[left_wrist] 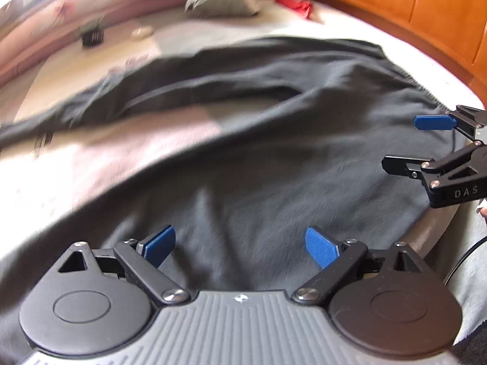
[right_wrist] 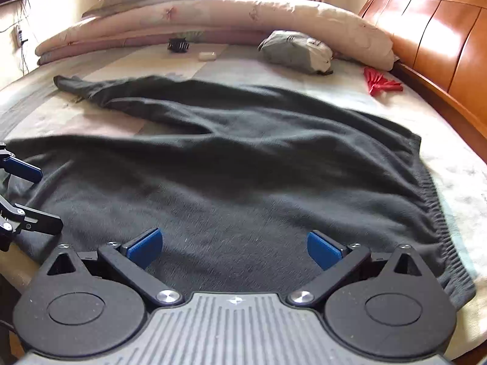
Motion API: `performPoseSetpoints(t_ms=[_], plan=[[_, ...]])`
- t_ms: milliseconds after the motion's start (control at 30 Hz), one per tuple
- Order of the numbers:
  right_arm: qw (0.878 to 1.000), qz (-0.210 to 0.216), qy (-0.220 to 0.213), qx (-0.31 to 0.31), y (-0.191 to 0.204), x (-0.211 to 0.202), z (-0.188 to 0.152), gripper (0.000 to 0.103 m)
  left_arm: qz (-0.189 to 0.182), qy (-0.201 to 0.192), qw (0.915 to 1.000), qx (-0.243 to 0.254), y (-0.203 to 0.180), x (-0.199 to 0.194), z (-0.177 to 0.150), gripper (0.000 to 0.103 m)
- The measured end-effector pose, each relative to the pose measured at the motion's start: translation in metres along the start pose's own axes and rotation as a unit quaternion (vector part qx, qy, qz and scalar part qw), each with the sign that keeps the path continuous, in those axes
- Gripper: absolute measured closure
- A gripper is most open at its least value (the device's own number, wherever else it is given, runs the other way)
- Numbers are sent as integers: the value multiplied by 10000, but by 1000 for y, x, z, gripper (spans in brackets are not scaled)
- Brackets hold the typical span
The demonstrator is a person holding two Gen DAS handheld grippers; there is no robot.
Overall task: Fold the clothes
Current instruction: 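Release the waistband with the right gripper and withdraw both grippers, then grasp the sweatpants waistband edge with the left gripper and lift it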
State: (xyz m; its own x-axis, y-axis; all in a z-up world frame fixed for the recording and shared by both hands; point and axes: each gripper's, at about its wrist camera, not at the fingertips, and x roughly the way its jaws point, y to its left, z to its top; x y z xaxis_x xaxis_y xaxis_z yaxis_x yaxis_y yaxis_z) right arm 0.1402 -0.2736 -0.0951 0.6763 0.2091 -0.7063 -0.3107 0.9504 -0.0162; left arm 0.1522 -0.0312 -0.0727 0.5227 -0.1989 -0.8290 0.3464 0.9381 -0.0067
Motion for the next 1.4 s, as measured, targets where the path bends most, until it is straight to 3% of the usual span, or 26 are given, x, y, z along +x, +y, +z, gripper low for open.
performPoseSetpoints(t_ms=[100,200,367,467,567,633,733,900,967,1133,1267,1400], plan=[[9997,123,-126,138,-3,-8,-17,0,-179,-31,9998,-95,8,-14,-23,9],[9998,157,68,92,-5,-12,-12,0,-358,23,9992,-177,16,-26,-32,9],[9984,392,-347,220,-9,-19,30,0,-147,-407,9988,-210,27,-30,-6,9],[9949,807,-480,372,-8,-15,56,0,-366,-606,9963,-489,36,-19,13,9],[9908,1182,-400,520,-6,-4,66,0,-517,-515,9953,-629,37,-3,19,9],[9902,1253,-220,573,-4,7,64,0,-570,-287,9955,-702,38,6,14,9],[9895,1222,311,703,-7,29,50,0,-611,-313,9959,-591,38,1,7,9],[9933,1133,90,232,-3,25,28,0,-862,-350,9926,-776,56,-8,29,9],[9942,1065,79,85,1,24,26,0,-1118,-482,9884,-908,62,-6,50,9],[9952,975,63,-59,5,24,25,0,-2121,-452,9670,-1334,57,37,103,9],[9943,1066,13,-11,1,23,24,0,-2566,-14,9499,-1785,46,90,123,9],[9934,1145,-40,18,-3,21,22,0,-2819,-145,9325,-2253,51,113,143,6]])
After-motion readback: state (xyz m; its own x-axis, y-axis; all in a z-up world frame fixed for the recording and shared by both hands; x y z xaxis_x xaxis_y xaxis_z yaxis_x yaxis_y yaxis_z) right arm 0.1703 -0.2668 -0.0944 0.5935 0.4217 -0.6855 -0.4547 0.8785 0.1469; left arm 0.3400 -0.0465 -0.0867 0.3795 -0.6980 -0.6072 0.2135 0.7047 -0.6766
